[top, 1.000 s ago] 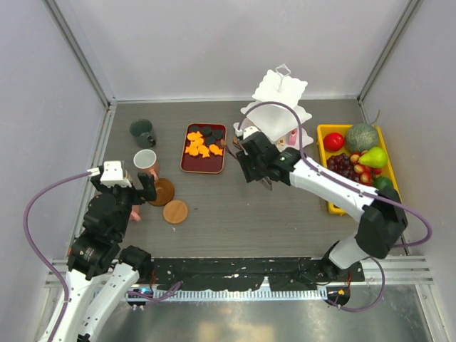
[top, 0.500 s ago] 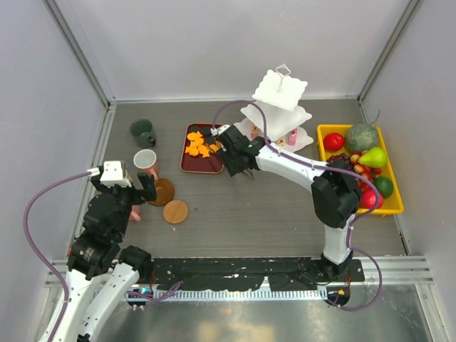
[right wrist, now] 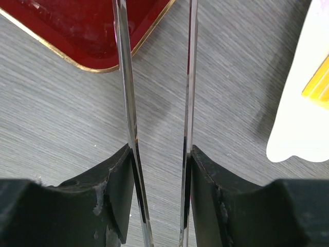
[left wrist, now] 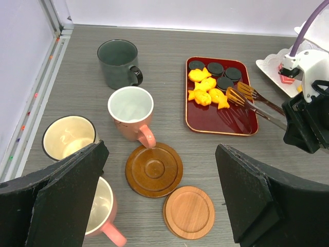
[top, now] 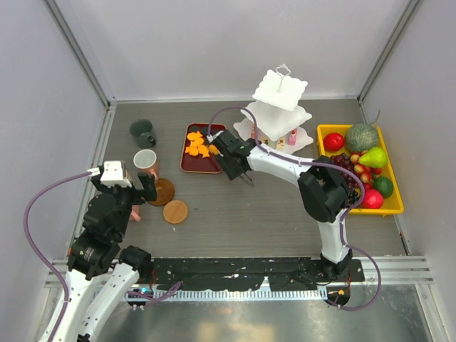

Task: Serve the afternoon tea
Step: Pick up the desert from the tray.

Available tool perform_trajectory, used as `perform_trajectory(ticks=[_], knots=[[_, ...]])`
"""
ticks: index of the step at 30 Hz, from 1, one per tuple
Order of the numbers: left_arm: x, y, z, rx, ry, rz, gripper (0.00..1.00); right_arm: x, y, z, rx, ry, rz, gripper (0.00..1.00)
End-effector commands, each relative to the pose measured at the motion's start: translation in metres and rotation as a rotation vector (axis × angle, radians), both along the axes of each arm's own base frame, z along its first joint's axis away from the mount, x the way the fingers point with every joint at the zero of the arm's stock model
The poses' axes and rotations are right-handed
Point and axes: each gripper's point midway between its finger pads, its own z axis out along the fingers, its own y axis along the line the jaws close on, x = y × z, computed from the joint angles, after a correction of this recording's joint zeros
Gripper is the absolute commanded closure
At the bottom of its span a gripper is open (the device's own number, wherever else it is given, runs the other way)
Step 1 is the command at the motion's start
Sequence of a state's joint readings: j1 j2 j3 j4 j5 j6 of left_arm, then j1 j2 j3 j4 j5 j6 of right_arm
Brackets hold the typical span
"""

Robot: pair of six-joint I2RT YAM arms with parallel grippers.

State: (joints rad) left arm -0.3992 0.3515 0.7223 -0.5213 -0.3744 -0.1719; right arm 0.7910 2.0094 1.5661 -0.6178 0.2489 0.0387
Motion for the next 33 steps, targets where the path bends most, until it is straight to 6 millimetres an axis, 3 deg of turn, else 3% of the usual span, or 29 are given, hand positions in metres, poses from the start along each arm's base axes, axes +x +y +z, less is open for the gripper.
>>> perform_trajectory(ticks=[1,8,14,27,33], knots=[[0.003,-0.003,0.009,-0.015,-0.037,-0.011,0.01,-0.016,0.007,0.029,0.036,-0.028,0.030,0.52],[0.004,-0.004,0.009,-0.016,-0.036,-0.015,0.01,-0.040,0.010,0.042,0.048,0.001,0.055,0.52],[0.004,-0.005,0.009,-0.016,-0.038,-0.017,0.01,-0.032,-0.004,0.054,0.029,-0.056,-0.056,0.51],[0.003,-0.005,0.010,-0.018,-0.042,-0.020,0.01,-0.036,0.023,0.046,0.052,-0.033,-0.024,0.49],[0.004,-0.005,0.009,-0.017,-0.039,-0.018,0.01,-0.032,0.024,0.042,0.024,-0.042,-0.044,0.47]])
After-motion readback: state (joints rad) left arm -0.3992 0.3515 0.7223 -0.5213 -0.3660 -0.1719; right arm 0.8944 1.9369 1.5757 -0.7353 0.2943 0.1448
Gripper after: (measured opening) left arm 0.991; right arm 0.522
